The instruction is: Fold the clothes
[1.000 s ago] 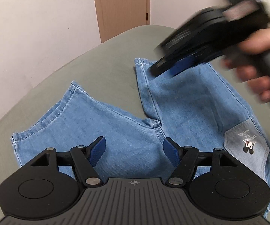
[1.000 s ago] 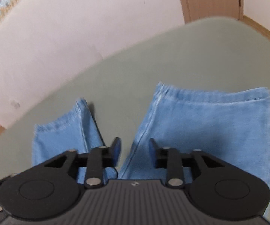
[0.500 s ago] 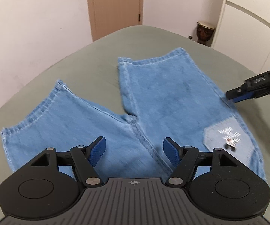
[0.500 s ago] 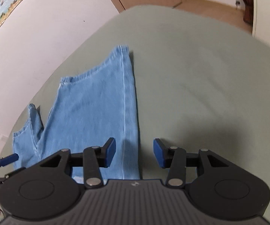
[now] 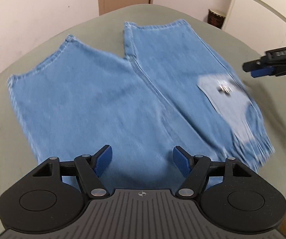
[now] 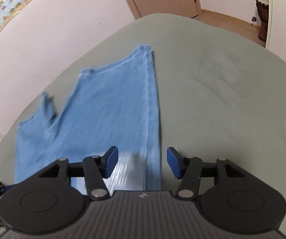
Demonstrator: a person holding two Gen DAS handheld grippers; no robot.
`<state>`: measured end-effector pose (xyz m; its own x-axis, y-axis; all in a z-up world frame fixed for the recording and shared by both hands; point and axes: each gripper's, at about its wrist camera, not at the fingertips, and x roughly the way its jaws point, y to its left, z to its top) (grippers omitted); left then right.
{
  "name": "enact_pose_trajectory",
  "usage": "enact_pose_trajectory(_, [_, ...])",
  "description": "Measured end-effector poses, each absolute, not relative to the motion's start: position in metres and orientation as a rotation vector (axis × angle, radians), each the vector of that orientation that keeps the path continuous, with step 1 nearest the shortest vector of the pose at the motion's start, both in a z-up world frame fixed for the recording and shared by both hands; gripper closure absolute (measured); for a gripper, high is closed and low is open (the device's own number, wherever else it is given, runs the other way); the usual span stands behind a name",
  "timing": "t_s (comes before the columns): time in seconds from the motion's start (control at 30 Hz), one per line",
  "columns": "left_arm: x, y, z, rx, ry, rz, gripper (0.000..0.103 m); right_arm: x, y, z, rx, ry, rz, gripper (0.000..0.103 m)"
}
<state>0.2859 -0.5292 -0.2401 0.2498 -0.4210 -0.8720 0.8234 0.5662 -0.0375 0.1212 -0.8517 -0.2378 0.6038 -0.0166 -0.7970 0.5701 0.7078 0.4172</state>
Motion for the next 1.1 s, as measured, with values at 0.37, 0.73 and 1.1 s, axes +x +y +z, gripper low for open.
enact_pose_trajectory(0.37, [0.241,-0.505,-0.247,0.477,0.991,-0.871,0.035,0.071,-0.797,-0.277,0.911,0.963,-0.29,0.08])
enact_pose_trajectory(0.73, [0.225,-0.497,-0.238,0.48,0.944,-0.795,0.034,0.074,-0.777,-0.259,0.802,0.988,-0.421,0.057])
enact_pose_trajectory(1.1, [0.18,-0.463,-0.138,0.411,0.866,-0.691,0.017,0.017,-0.677,-0.087,0.432,0.672,-0.481,0.0])
